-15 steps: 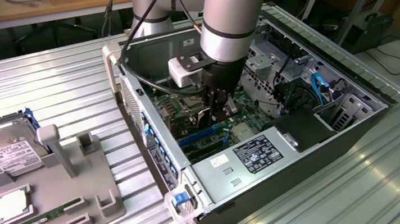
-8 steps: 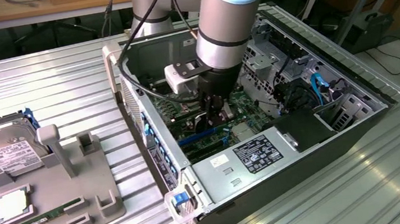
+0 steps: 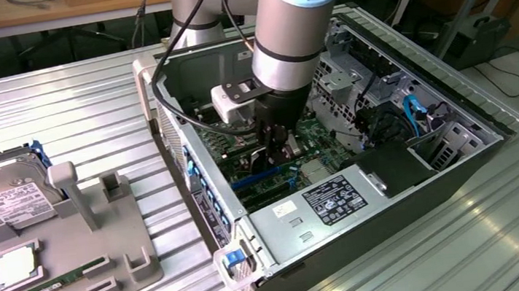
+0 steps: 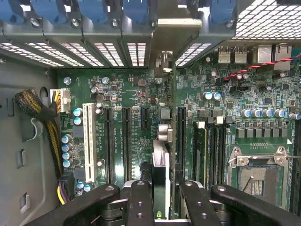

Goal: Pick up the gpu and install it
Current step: 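Insert the gpu into the slot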

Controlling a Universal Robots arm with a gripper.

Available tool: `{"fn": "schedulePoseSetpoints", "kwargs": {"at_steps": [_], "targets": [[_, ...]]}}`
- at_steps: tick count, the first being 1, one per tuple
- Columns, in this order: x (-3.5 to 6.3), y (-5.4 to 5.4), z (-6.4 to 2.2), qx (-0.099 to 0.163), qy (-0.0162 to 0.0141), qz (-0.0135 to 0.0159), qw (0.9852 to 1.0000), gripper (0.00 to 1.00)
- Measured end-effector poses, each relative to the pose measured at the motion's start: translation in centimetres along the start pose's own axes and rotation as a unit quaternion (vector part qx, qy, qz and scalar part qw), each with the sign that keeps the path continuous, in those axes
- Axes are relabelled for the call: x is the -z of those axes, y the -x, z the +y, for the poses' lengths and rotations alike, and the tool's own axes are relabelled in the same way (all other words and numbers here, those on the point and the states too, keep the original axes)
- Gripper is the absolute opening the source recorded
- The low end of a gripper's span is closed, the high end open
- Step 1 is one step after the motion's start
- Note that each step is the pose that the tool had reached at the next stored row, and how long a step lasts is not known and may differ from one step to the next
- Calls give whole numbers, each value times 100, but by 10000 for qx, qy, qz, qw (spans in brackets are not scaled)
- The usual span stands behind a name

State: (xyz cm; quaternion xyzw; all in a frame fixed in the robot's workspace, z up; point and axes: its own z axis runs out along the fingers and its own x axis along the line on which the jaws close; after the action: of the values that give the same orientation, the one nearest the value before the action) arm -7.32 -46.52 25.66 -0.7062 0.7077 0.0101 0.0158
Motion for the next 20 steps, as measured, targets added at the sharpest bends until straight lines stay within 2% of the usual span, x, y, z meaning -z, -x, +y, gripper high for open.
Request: {"fn": "schedulePoseSetpoints", "kwargs": {"at_steps": [3, 14, 20], "targets": [[0, 0, -3, -1, 11, 0, 10000, 27], [-9, 21, -9, 0, 12, -1, 10000, 27], [-29, 23, 15, 0, 12, -3, 10000, 27]]}}
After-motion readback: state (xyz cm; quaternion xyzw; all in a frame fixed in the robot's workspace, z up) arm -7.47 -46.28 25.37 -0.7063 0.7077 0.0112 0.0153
